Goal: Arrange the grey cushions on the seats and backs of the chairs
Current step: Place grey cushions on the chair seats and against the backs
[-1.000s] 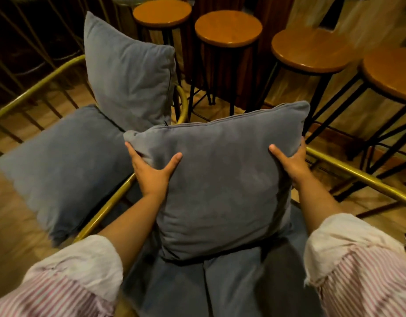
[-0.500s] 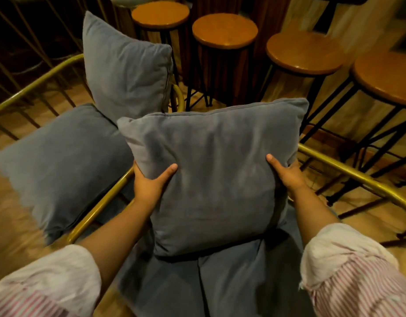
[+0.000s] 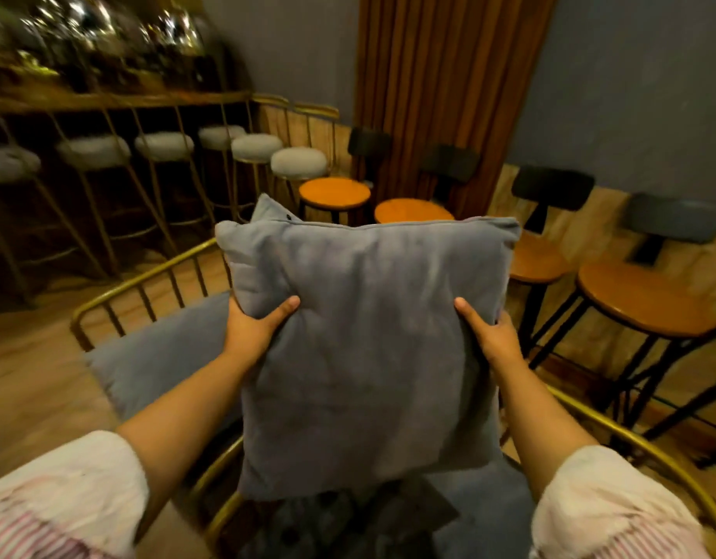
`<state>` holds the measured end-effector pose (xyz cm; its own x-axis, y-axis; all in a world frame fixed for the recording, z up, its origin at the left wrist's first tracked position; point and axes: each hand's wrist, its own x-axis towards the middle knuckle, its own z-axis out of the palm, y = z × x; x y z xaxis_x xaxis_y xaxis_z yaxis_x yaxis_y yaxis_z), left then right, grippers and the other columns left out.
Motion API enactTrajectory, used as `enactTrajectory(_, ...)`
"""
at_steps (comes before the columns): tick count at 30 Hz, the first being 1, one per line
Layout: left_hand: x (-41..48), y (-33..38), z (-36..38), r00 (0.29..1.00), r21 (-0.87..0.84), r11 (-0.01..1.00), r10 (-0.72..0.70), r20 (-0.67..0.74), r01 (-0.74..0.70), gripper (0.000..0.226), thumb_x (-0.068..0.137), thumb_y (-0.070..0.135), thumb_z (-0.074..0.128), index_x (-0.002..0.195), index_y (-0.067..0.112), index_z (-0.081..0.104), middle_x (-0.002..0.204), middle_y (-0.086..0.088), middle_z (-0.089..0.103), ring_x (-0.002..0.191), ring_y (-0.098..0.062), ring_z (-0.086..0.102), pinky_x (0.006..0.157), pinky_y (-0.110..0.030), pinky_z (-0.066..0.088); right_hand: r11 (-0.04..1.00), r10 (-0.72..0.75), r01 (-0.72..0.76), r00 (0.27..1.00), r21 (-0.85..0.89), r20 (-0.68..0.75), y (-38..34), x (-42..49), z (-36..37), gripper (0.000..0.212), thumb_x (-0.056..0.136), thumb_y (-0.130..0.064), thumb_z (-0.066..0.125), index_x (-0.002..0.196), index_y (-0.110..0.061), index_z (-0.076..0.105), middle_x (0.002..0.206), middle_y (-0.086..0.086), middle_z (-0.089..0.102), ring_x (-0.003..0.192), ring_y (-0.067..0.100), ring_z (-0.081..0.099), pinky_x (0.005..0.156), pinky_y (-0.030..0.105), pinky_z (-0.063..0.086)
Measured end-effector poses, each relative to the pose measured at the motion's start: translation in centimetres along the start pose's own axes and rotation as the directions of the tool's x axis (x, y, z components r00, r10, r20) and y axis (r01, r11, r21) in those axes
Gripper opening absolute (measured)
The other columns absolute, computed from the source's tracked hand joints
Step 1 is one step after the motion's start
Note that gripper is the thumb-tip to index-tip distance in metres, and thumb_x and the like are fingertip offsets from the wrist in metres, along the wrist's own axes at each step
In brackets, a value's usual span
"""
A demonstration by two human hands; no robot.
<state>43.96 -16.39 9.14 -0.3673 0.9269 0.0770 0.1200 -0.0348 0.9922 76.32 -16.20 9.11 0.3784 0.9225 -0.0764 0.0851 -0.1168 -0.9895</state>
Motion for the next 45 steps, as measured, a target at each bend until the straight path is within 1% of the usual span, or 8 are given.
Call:
enactTrajectory(5, 2.7, 2.3, -8.3, 0.999, -0.021, 0.999, -0.042, -0.031, 0.042, 0.094, 0.066, 0.044, 0.081, 0.143, 0.015, 0.036, 0.144, -0.009, 0.048, 0.130, -0.030, 0.048, 0.100, -0.035, 0.043, 1.000, -0.026, 0.027, 0.998, -0.013, 0.053, -3.8, -4.2, 6.1, 0.114, 0.041, -0.072, 0.076, 0.136, -0.015, 0.048, 0.134, 0.006, 0.057, 0.118, 0.029, 0.056, 0.097, 0.043, 0.047)
enactTrajectory(8, 4.8, 2.5, -14.1, 0.999, -0.008, 0.999, -0.040, -0.012, 0.040, 0.107, 0.051, 0.063, 0.080, 0.140, 0.021, 0.038, 0.141, -0.006, 0.052, 0.127, -0.029, 0.052, 0.103, -0.046, 0.046, 0.999, -0.052, 0.053, 0.998, -0.010, 0.039, -5.2, -6.2, 11.3, 0.084, 0.066, -0.055, 0.075, 0.134, -0.013, 0.047, 0.135, 0.008, 0.055, 0.121, 0.031, 0.054, 0.092, 0.039, 0.044)
enactTrajectory(11, 6.9, 2.8, -20.2, 0.999, -0.010, 0.999, -0.033, -0.021, 0.033, 0.096, 0.062, 0.055, 0.078, 0.141, 0.020, 0.037, 0.142, -0.007, 0.050, 0.128, -0.030, 0.050, 0.103, -0.047, 0.045, 0.998, -0.061, 0.062, 0.997, -0.018, 0.038, -6.1, -8.0, 17.6, 0.074, 0.073, -0.050, 0.073, 0.132, -0.011, 0.049, 0.133, 0.010, 0.056, 0.120, 0.033, 0.054, 0.089, 0.037, 0.044)
enactTrajectory(21, 18.1, 1.2, -35.1, 1.000, 0.051, 0.999, 0.019, -0.009, -0.018, 0.085, 0.076, 0.040, 0.074, 0.146, 0.021, 0.031, 0.148, -0.007, 0.045, 0.132, -0.030, 0.046, 0.101, -0.042, 0.045, 0.997, -0.048, 0.044, 0.998, 0.064, 0.046, -5.5, -11.3, 36.1, 0.072, 0.075, -0.046, 0.073, 0.135, -0.012, 0.049, 0.135, 0.008, 0.056, 0.124, 0.030, 0.053, 0.089, 0.031, 0.042)
enactTrajectory(30, 30.5, -5.5, -36.7, 0.995, 0.101, 0.990, -0.099, 0.002, 0.098, 0.077, 0.076, 0.043, 0.073, 0.141, 0.018, 0.039, 0.144, -0.011, 0.048, 0.131, -0.035, 0.046, 0.104, -0.053, 0.043, 0.994, 0.110, -0.109, 0.993, 0.028, -0.038, -2.4, -3.7, 47.7, 0.092, 0.061, -0.062, 0.075, 0.132, -0.009, 0.050, 0.135, 0.011, 0.056, 0.121, 0.033, 0.054, 0.101, 0.043, 0.047)
enactTrajectory(36, 39.8, -10.1, -36.8, 0.969, 0.180, 0.953, -0.247, -0.006, 0.244, 0.119, 0.041, 0.075, 0.076, 0.141, 0.022, 0.038, 0.143, -0.008, 0.049, 0.130, -0.036, 0.047, 0.103, -0.054, 0.043, 0.976, 0.211, -0.215, 0.974, -0.037, -0.088, -0.4, 2.1, 54.2, 0.106, 0.049, -0.073, 0.072, 0.130, -0.009, 0.051, 0.133, 0.014, 0.057, 0.118, 0.036, 0.055, 0.099, 0.049, 0.048)
enactTrajectory(40, 44.7, -13.2, -35.4, 0.945, 0.267, 0.912, -0.326, 0.017, 0.310, 0.103, 0.070, 0.057, 0.070, 0.150, 0.017, 0.020, 0.155, -0.012, 0.030, 0.141, -0.038, 0.030, 0.114, -0.053, 0.029, 0.950, 0.295, -0.305, 0.946, -0.061, -0.135, 1.4, 5.0, 56.9, 0.095, 0.062, -0.065, 0.072, 0.131, -0.005, 0.049, 0.135, 0.017, 0.055, 0.119, 0.039, 0.054, 0.100, 0.051, 0.046)
enactTrajectory(45, 50.2, -17.7, -32.5, 0.928, 0.308, 0.901, -0.354, 0.119, 0.304, 0.112, 0.074, 0.051, 0.071, 0.153, 0.015, 0.000, 0.161, -0.009, 0.015, 0.145, -0.033, 0.021, 0.118, -0.046, 0.022, 0.950, 0.276, -0.302, 0.931, -0.078, -0.240, 5.0, 6.8, 59.3, 0.085, 0.072, -0.053, 0.071, 0.137, -0.007, 0.043, 0.142, 0.015, 0.049, 0.127, 0.036, 0.048, 0.105, 0.047, 0.042)
